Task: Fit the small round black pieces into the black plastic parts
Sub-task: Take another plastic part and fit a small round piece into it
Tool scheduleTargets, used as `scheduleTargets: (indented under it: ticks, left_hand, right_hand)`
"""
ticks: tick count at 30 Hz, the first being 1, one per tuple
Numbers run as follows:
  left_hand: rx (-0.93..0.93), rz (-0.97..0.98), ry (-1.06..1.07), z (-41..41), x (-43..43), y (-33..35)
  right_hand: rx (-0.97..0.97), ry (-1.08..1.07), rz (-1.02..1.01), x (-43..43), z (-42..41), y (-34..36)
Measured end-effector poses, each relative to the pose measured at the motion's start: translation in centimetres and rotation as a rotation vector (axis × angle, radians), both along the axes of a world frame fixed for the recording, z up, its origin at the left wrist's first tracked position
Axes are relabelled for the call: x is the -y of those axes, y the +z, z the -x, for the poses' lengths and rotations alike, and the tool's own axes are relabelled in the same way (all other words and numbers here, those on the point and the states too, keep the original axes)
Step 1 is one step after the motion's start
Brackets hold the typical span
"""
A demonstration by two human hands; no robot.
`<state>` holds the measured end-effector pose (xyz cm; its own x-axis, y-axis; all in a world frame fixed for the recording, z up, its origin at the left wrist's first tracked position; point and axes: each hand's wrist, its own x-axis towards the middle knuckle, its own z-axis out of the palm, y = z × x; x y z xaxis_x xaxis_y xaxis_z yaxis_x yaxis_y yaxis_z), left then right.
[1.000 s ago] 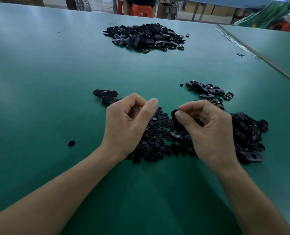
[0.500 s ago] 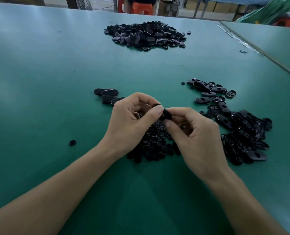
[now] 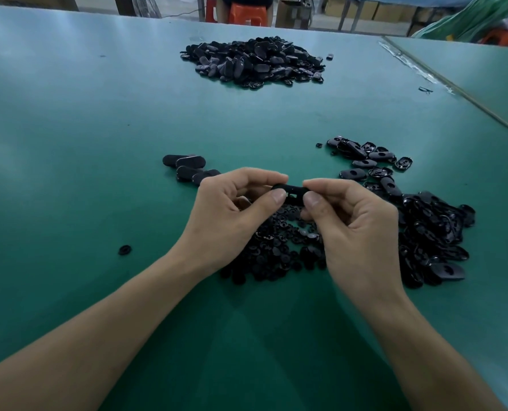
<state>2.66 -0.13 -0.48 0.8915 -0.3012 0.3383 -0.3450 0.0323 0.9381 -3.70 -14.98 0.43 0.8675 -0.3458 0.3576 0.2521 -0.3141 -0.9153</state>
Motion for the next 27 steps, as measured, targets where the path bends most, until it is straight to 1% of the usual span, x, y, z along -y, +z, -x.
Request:
scheduleTargets:
  ticks: [7,9,10,12,14,16,18,27]
  left_hand:
    - [0.000,0.000,-0.017,0.1,-0.1,0.2]
    - [0.005,0.006,0.016,0.1,0.0,0.1]
    - [0.008,0.018,0.049,0.0,0.0,0.1]
    - [0.001,0.062,0.128,-0.3,0.0,-0.1]
    - [-0.006,0.089,0.195,-0.6,0.0,-0.2]
    - [-0.006,0.098,0.224,-0.7,0.0,-0.4]
    - [-0.004,0.113,0.231,-0.7,0.1,-0.5]
    - [0.003,0.114,0.283,-1.0,0.0,-0.8]
  right_hand:
    - [-0.012,-0.017,-0.057,0.0,0.0,0.1]
    - [-0.026,-0.059,-0.014,-0.1,0.2,0.0]
    - [-0.030,-0.093,0.070,-0.1,0.2,0.0]
    - [-0.058,-0.127,0.350,-0.1,0.4,-0.2]
    - [-0.146,-0.087,0.637,-0.3,0.6,-0.4]
    - [-0.254,-0.027,0.799,-0.4,0.6,-0.6]
    - [-0.287,-0.014,0.822,-0.4,0.6,-0.6]
    - [-0.256,-0.029,0.651,-0.4,0.3,-0.7]
